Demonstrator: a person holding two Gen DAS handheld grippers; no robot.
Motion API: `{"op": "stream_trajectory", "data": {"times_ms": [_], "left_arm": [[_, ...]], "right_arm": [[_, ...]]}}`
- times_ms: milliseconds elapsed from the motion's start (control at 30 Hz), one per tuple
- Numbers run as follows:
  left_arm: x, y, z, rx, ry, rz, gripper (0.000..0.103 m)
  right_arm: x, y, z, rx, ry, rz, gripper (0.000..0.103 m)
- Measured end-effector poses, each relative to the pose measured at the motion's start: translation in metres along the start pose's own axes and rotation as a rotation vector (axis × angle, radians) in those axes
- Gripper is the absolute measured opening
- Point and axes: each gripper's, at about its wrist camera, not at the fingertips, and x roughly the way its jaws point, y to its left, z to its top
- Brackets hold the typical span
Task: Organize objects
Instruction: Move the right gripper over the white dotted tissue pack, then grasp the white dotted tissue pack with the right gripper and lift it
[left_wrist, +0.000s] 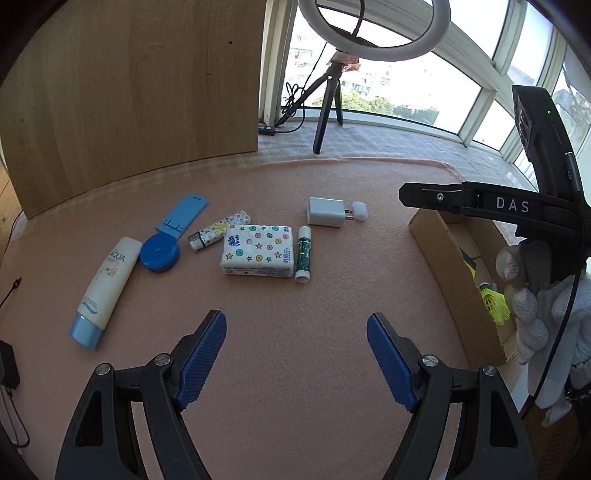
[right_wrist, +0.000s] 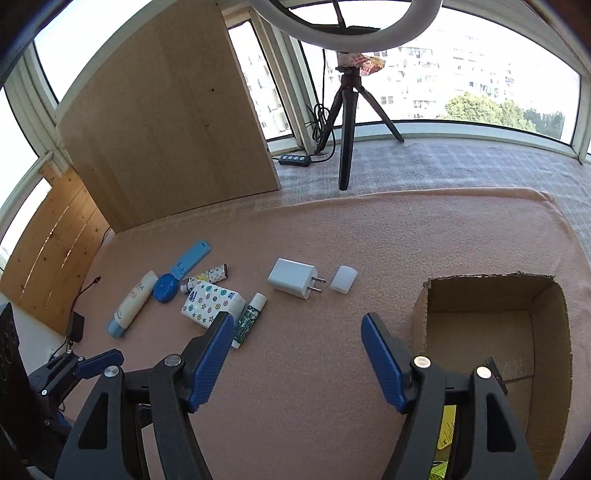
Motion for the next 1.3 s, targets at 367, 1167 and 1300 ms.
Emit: {"op": "stream_trajectory", "data": {"times_ms": [367, 1167, 1300], "left_arm": [[-0.035, 0.102, -0.051, -0.173, 0.015, 0.145, 0.081], [-0.041, 0.143, -0.080, -0.253, 0.039, 0.181, 0.081], [-0.035, 0.138, -0.080, -0.246, 0.047, 0.163, 0.081]], "right_arm": [[0.087, 0.059, 0.027, -0.072, 0.141, 0.049, 0.068], [0.175, 0.096, 0.021, -0.005, 0.366, 0.153, 0.039], [0.168, 0.100, 0.006, 0.003, 0.380, 0.169, 0.039]]}}
